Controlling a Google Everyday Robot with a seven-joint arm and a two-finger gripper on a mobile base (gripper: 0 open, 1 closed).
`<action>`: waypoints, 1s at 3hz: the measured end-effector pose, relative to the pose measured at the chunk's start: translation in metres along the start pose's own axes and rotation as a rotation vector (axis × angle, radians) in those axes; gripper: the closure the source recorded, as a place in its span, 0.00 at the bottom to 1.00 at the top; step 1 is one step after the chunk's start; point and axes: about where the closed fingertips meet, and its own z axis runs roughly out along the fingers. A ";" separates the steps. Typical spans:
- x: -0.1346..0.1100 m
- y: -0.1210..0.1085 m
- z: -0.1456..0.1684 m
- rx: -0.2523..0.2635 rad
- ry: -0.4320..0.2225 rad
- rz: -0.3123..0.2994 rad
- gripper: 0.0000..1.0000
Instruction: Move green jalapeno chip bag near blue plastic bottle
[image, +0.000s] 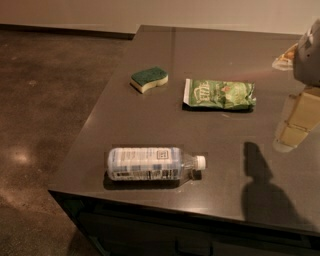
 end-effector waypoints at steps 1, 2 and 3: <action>0.000 -0.004 0.001 0.006 0.000 0.003 0.00; -0.001 -0.022 0.011 0.014 -0.007 0.010 0.00; 0.000 -0.052 0.032 0.010 -0.020 0.004 0.00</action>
Offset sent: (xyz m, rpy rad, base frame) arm 0.0510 -0.0101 -0.0167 0.0136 -0.0071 -0.0215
